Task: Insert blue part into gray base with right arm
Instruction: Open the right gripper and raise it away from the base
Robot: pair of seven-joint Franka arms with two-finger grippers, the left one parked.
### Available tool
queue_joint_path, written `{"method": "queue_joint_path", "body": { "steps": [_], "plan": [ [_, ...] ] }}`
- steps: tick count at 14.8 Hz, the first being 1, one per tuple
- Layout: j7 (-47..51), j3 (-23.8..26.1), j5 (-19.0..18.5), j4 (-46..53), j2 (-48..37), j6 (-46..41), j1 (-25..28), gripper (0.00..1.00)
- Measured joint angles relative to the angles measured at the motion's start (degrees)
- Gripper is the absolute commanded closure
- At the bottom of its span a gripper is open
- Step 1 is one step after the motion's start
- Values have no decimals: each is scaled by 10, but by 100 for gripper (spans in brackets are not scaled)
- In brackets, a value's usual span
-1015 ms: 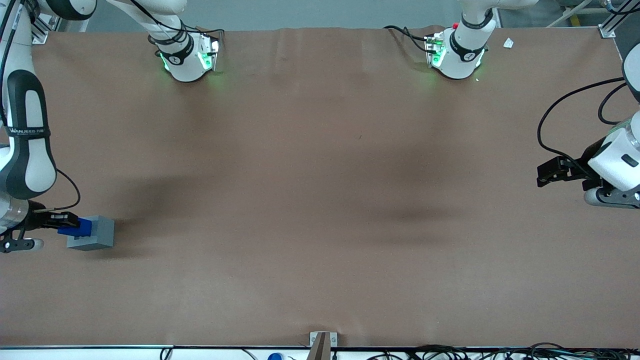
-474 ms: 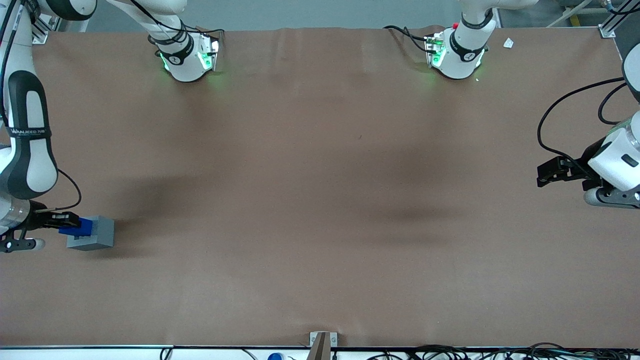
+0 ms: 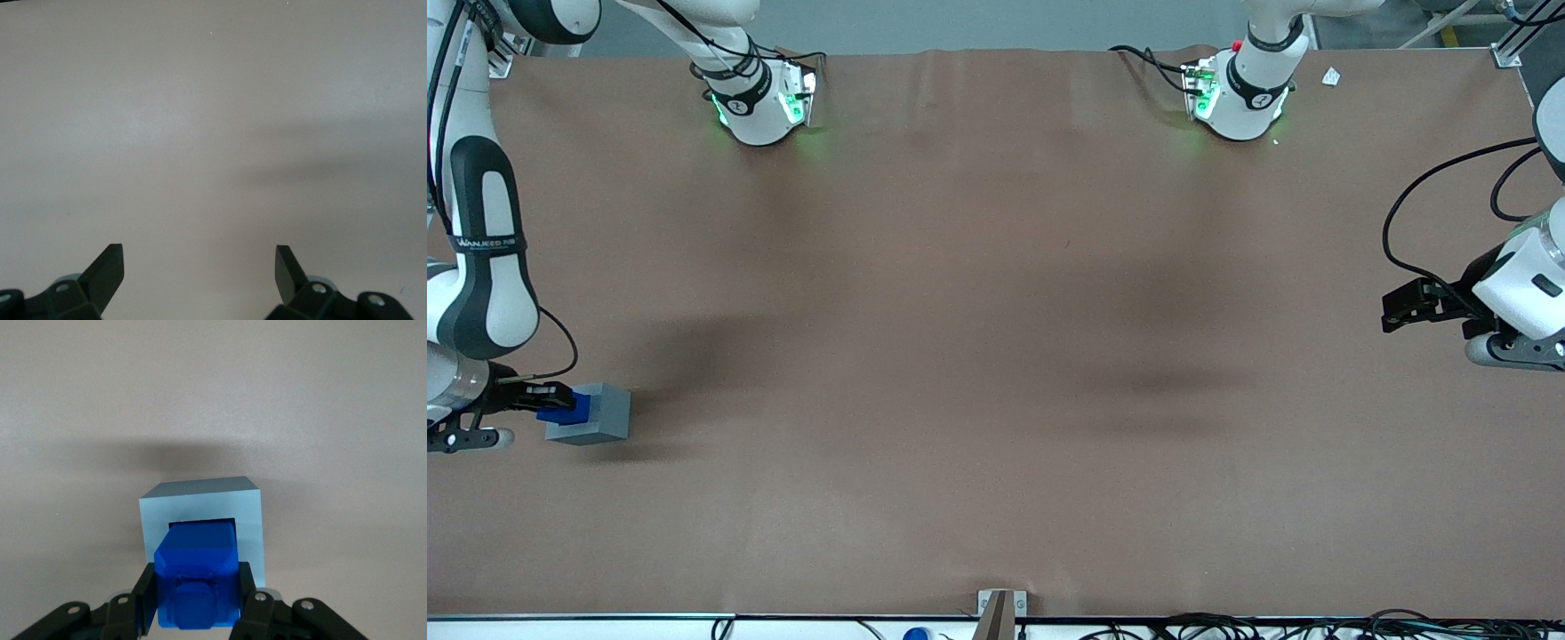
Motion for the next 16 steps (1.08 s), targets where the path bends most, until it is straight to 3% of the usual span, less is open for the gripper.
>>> {"method": "queue_joint_path", "body": {
  "steps": [1,2,3,9,16],
  "plan": [
    [0,0,1,0,0,0,0,18],
    [0,0,3,0,0,0,-1,5],
    [0,0,7,0,0,0,-1,0],
    [2,1,23,10,-8,-17,-1,0],
    [89,10,26,28,-201,-255,20,0]
  ]
}}
